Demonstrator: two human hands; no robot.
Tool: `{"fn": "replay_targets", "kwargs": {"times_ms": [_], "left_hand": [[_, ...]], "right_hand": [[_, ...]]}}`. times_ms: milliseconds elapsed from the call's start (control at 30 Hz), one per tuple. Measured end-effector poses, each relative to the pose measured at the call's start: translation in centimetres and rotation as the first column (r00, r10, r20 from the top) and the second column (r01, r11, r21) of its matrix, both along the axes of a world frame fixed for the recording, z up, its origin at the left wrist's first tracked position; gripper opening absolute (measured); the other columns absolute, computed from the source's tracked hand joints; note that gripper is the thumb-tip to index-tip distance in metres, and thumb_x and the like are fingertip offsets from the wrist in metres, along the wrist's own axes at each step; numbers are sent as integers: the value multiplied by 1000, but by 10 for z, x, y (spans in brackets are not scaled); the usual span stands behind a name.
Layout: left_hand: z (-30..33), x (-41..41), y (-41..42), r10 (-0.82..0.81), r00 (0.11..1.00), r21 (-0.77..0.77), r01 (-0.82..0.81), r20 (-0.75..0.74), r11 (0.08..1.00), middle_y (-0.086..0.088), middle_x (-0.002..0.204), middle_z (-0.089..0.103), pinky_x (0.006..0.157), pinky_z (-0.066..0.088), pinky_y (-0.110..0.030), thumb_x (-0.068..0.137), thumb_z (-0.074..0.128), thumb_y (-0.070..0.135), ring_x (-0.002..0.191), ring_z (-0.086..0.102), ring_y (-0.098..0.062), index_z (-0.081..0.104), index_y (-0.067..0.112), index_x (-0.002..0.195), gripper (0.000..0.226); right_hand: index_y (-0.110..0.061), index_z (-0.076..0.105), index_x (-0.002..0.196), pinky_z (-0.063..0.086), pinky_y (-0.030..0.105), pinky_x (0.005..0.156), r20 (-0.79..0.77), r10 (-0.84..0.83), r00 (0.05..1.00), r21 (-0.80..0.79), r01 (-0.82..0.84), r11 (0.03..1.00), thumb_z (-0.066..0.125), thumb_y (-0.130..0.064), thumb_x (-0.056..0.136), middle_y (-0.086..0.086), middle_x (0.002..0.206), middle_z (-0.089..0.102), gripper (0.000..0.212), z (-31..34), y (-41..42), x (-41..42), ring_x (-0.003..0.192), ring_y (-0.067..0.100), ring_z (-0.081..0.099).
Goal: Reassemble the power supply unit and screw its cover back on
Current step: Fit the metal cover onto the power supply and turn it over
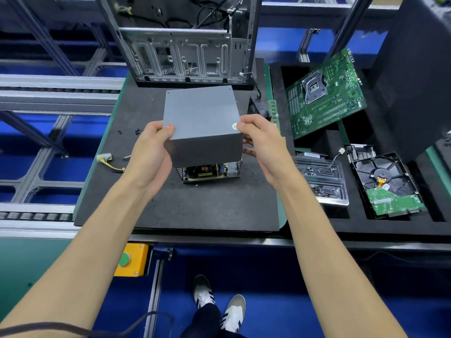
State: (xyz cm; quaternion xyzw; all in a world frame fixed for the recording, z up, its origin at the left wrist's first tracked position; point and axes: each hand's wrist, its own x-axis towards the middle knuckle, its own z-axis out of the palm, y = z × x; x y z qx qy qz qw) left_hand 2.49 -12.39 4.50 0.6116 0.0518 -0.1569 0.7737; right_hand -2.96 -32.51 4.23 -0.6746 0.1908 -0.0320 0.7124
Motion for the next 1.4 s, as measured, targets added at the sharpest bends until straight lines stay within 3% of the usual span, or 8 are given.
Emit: {"fn": "replay_targets", "kwargs": {"times_ms": [267, 400, 533, 767, 900, 1033, 1300, 1400], "left_hand": [[20, -1, 10, 163, 987, -278, -155, 6, 948, -20, 132, 63, 113, 43, -49, 101, 44, 2, 123, 63, -29, 58, 8, 103, 15], [35, -1, 32, 169, 986, -430, -151, 4, 890, -17, 139, 62, 113, 44, -43, 102, 34, 6, 129, 60, -29, 49, -7, 140, 43], [44, 2, 50, 174, 984, -443, -172, -38, 880, -14, 143, 59, 114, 41, -38, 100, 27, 9, 131, 58, -27, 47, -5, 144, 50], [60, 24, 67, 203, 978, -70, -205, -38, 976, 3, 75, 55, 68, 42, -31, 80, 45, 14, 67, 54, -17, 47, 23, 63, 19], [77, 41, 57, -56, 998, 224, 49, 22, 973, 5, 64, 58, 50, 40, -19, 78, 55, 21, 52, 54, -14, 53, 25, 64, 15], [94, 73, 37, -414, 902, 462, 318, 121, 828, 6, 57, 50, 42, 35, -16, 75, 56, 14, 48, 45, -10, 53, 21, 57, 19], [104, 137, -6, -838, 543, 681, 591, 62, 433, -4, 63, 49, 48, 30, -23, 66, 56, 35, 57, 38, -16, 55, 0, 68, 35], [101, 150, -24, -880, 466, 693, 605, 93, 393, -1, 66, 54, 58, 36, -28, 73, 55, 33, 62, 44, -14, 60, 7, 70, 27]], "right_hand": [[-18, 67, 106, 58, 30, 84, -70, -185, 980, 33, 188, 982, 55, -27, 103, -4, 98, 68, 15, -11, -4, -4, 88, 8, 66], [-14, 66, 108, 54, 23, 72, -105, -228, 968, 10, 231, 973, 58, -22, 102, 0, 97, 62, 13, -14, -7, -4, 88, 11, 59], [-14, 71, 92, 51, 23, 63, -51, -222, 974, 102, 226, 969, 56, -21, 102, -3, 78, 67, 19, 1, -3, 2, 72, 10, 61], [-12, 69, 98, 57, 24, 65, -45, -127, 991, 282, 134, 950, 39, -31, 111, 5, 86, 73, 39, 31, -6, 19, 74, 14, 68], [-12, 72, 107, 58, 25, 77, 42, -101, 994, 184, 92, 979, 39, -35, 111, 10, 108, 74, 40, 47, -4, 38, 97, 17, 70], [-13, 80, 91, 58, 30, 89, 57, 134, 989, -15, -133, 991, 40, -42, 109, 7, 92, 79, 53, 74, -8, 61, 88, 16, 73], [-27, 65, 61, 27, 14, 44, -255, 531, 808, -452, -586, 673, 58, -77, 82, -12, 52, 38, 55, 99, 4, 87, 46, 7, 34], [-25, 73, 83, 46, 17, 55, -223, 527, 820, -412, -569, 712, 64, -58, 94, -7, 73, 73, 36, 87, 11, 84, 59, 4, 62]]}}
